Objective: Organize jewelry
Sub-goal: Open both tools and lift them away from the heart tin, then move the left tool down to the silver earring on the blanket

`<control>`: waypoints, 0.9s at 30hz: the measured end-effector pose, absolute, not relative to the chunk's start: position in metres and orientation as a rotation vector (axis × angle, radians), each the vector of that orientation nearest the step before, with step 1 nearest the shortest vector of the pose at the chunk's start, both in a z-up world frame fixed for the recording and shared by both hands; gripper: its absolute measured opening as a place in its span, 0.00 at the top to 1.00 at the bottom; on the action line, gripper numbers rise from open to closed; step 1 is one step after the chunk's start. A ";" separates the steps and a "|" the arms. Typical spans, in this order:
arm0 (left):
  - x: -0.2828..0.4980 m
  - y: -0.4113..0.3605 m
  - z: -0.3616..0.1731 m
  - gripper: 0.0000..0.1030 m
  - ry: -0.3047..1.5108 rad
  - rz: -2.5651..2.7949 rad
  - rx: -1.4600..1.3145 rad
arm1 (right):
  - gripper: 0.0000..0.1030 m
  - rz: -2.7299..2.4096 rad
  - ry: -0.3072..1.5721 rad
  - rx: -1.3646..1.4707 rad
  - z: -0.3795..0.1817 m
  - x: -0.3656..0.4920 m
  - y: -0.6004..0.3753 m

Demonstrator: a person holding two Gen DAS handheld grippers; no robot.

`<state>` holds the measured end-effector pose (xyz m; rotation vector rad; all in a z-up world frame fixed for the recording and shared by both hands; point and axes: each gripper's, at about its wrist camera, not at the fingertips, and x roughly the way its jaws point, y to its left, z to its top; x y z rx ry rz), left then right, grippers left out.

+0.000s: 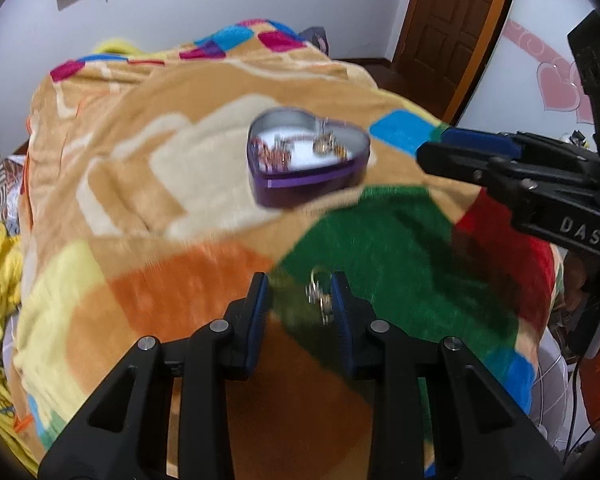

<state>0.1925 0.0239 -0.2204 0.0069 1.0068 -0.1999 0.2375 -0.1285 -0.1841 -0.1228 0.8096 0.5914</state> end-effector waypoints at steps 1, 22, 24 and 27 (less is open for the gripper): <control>0.190 0.023 -0.223 0.70 1.014 -0.200 0.009 | 0.61 0.590 0.813 -0.125 -0.186 0.236 -0.129; 0.203 0.024 -0.217 0.97 0.987 -0.239 -0.086 | 0.61 0.601 0.883 -0.093 -0.209 0.228 -0.137; 0.199 0.029 -0.209 0.97 0.964 -0.225 -0.098 | 0.61 0.607 0.890 -0.093 -0.210 0.227 -0.134; 0.192 0.038 -0.194 0.97 0.924 -0.192 -0.094 | 0.61 0.630 0.898 -0.085 -0.211 0.224 -0.128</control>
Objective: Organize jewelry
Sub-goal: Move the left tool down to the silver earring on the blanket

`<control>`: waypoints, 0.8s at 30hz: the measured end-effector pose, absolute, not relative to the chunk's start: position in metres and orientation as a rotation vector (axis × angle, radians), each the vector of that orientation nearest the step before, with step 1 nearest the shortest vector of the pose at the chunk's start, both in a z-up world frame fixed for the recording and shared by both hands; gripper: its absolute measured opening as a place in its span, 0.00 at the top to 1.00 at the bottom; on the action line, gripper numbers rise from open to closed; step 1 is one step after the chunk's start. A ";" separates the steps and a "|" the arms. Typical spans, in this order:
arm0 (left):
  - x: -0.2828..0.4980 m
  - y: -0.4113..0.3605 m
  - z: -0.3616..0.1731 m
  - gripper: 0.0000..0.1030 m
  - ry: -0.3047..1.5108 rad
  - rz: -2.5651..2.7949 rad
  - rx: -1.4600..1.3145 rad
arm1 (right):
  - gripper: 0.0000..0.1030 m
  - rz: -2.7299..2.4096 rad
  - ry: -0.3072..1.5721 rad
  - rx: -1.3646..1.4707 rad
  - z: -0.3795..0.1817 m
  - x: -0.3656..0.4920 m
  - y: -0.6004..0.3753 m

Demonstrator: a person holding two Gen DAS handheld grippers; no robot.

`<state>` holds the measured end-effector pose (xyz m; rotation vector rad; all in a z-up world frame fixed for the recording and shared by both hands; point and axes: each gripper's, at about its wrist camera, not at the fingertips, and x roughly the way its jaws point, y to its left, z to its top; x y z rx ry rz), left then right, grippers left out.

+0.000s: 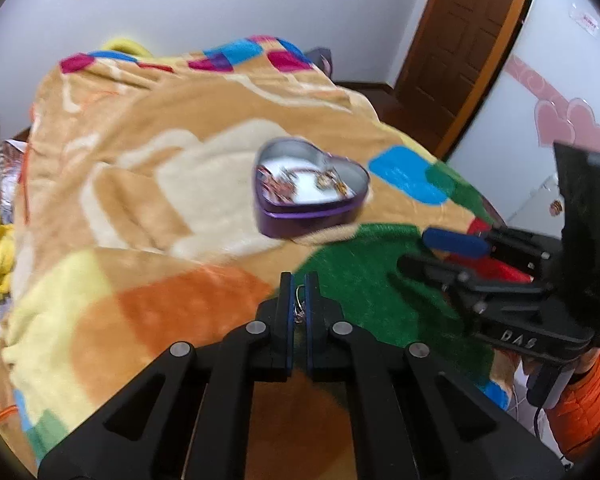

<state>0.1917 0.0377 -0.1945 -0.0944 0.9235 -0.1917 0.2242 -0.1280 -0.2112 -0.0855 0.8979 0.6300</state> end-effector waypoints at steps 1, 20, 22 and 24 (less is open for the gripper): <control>0.189 0.041 -0.190 0.97 0.911 -0.178 -0.087 | 0.61 0.648 0.901 -0.083 -0.212 0.222 -0.123; 0.165 0.057 -0.198 0.87 0.949 -0.217 -0.096 | 0.61 0.701 0.908 -0.149 -0.219 0.210 -0.086; 0.163 0.060 -0.197 0.84 0.943 -0.208 -0.097 | 0.61 0.689 0.908 -0.146 -0.218 0.212 -0.089; 0.162 0.064 -0.196 0.79 0.939 -0.185 -0.095 | 0.61 0.685 0.908 -0.137 -0.216 0.212 -0.092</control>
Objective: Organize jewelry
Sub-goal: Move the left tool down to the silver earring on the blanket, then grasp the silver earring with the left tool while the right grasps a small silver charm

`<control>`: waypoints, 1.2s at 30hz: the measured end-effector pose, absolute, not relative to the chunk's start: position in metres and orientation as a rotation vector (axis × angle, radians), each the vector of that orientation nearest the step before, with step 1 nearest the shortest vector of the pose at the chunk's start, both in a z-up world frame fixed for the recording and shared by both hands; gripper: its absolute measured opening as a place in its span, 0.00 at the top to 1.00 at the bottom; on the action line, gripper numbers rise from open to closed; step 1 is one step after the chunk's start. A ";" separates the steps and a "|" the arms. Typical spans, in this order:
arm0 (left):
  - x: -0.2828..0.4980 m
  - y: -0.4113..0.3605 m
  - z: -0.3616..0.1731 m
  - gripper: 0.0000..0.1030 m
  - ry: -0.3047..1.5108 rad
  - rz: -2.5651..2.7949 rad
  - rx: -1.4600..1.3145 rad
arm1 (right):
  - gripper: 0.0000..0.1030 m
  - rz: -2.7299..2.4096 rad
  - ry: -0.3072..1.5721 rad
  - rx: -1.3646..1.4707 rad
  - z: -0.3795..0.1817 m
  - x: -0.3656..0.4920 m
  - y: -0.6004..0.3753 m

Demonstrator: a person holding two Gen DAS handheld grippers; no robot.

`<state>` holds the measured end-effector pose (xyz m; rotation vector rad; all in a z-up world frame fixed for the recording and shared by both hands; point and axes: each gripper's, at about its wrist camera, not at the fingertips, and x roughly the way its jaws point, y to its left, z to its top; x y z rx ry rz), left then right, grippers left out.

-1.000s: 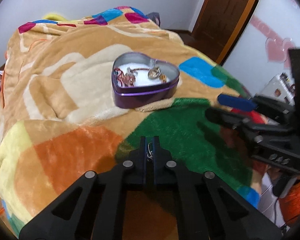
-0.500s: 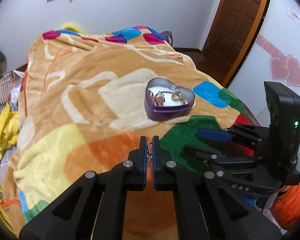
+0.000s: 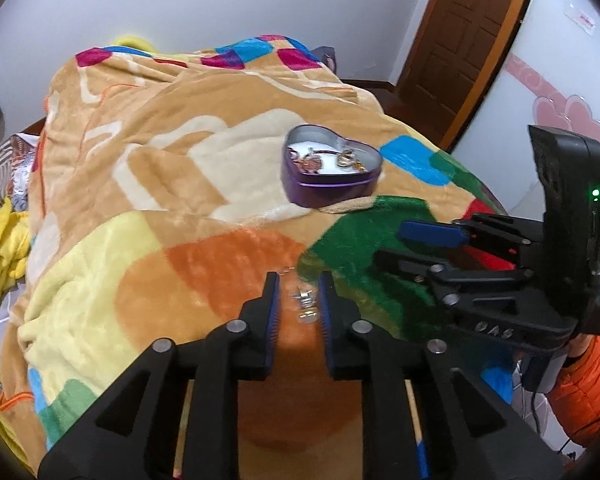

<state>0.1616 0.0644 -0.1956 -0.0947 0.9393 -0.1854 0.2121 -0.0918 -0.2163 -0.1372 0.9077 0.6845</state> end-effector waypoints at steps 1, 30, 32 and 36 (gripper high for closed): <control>0.161 0.067 -0.195 0.78 0.937 -0.173 -0.094 | 0.61 0.686 0.908 -0.133 -0.216 0.212 -0.092; 0.165 0.047 -0.211 0.77 0.960 -0.189 -0.027 | 0.61 0.666 0.886 -0.134 -0.214 0.207 -0.095; 0.169 0.045 -0.215 0.77 0.959 -0.175 -0.025 | 0.61 0.670 0.881 -0.131 -0.213 0.206 -0.096; 0.173 0.046 -0.220 0.82 0.954 -0.159 -0.030 | 0.61 0.687 0.878 -0.133 -0.214 0.205 -0.092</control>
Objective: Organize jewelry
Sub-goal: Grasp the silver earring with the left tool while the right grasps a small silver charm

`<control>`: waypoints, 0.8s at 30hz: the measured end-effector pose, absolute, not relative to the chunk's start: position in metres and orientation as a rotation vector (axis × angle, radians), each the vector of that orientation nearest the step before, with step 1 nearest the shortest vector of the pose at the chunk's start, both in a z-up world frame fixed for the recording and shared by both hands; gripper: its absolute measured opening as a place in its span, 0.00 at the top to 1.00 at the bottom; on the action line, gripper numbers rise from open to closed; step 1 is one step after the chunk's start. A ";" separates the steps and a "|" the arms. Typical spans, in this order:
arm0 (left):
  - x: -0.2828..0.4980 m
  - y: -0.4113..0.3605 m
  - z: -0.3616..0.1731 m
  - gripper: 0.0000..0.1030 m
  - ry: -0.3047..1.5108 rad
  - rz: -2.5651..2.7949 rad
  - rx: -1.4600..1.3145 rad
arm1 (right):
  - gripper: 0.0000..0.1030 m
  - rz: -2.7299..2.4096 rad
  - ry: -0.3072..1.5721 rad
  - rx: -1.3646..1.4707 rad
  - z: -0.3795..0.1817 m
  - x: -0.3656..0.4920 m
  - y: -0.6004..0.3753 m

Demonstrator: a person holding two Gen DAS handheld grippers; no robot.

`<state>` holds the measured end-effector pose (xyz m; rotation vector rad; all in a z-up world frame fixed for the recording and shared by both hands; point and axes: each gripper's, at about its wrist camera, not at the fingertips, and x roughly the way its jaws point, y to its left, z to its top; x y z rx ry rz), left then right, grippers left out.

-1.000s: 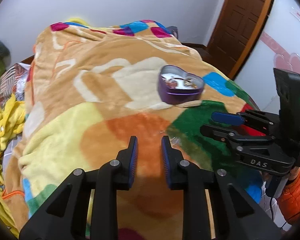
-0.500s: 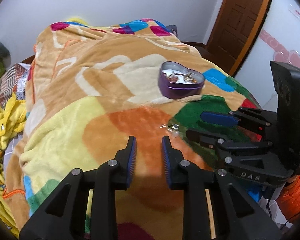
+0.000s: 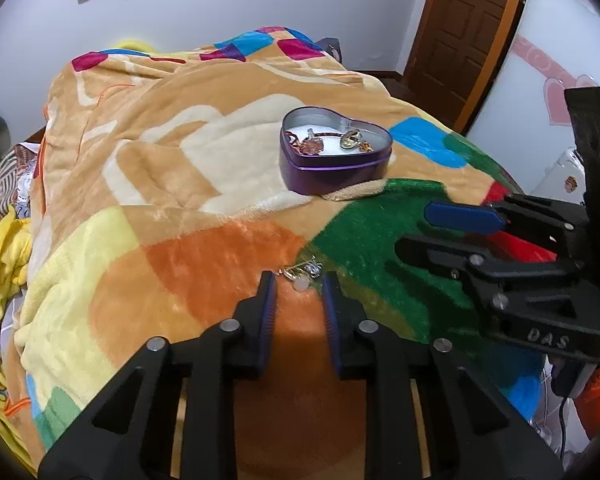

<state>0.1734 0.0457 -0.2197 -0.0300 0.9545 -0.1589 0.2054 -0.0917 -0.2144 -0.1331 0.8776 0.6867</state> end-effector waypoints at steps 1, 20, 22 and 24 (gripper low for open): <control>0.175 0.046 -0.221 0.86 0.954 -0.154 -0.031 | 0.61 0.689 0.877 -0.137 -0.215 0.205 -0.091; 0.162 0.082 -0.204 0.95 0.910 -0.136 -0.110 | 0.76 0.826 0.902 -0.177 -0.222 0.208 -0.045; 0.162 0.083 -0.206 0.95 0.912 -0.138 -0.114 | 0.80 0.833 0.910 -0.198 -0.226 0.210 -0.037; 0.162 0.083 -0.206 0.95 0.909 -0.141 -0.115 | 0.83 0.844 0.916 -0.214 -0.227 0.211 -0.031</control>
